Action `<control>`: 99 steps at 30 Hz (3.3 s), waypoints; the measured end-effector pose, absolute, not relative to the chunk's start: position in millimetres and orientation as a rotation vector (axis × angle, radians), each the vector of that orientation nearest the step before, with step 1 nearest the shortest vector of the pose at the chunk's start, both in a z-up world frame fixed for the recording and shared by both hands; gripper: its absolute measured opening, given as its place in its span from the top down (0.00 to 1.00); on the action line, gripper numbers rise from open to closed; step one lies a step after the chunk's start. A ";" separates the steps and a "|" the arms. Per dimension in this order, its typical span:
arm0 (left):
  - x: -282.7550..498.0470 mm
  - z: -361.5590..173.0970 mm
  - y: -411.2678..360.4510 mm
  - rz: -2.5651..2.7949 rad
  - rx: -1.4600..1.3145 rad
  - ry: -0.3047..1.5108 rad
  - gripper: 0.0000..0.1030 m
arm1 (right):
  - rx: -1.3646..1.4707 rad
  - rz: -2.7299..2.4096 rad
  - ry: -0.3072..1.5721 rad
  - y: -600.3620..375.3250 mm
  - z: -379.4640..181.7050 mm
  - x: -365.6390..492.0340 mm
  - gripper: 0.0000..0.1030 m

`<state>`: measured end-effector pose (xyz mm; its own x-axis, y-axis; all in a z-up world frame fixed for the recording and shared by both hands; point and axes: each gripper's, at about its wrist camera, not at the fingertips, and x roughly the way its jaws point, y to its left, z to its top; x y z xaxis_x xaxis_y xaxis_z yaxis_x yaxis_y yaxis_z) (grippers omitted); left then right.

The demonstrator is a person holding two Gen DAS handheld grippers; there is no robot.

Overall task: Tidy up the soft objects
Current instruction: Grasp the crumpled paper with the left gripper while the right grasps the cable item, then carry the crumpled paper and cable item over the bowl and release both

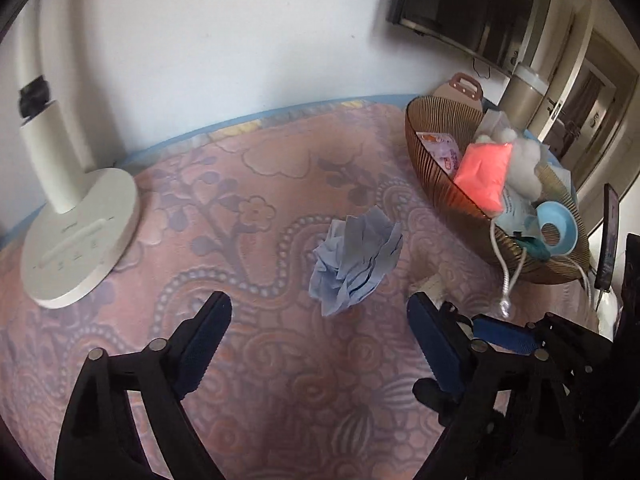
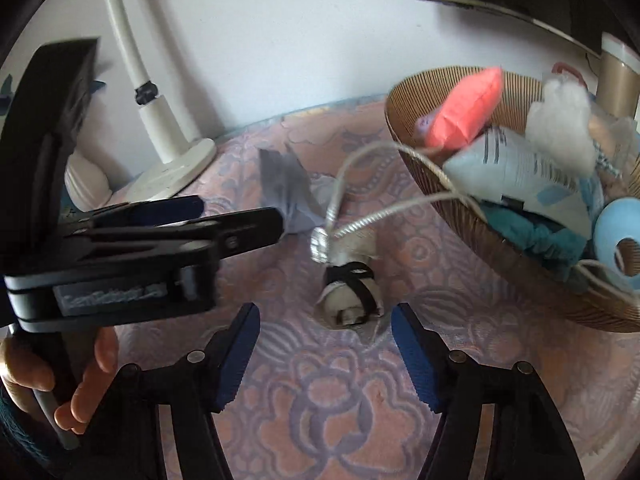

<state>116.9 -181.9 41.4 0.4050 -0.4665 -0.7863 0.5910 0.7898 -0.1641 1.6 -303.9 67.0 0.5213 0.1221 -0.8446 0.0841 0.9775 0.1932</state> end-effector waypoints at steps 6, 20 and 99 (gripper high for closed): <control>126.9 27.0 -204.0 -0.731 0.161 0.931 0.27 | 0.193 -0.004 1.014 -302.0 64.4 9.0 0.36; 106.6 47.1 -167.5 -0.756 0.054 0.911 0.56 | 0.160 0.059 0.969 -292.8 75.4 -18.4 0.74; 52.3 147.1 -298.7 -0.799 0.110 0.627 0.26 | 0.346 -0.216 0.770 -507.3 192.3 -33.4 0.69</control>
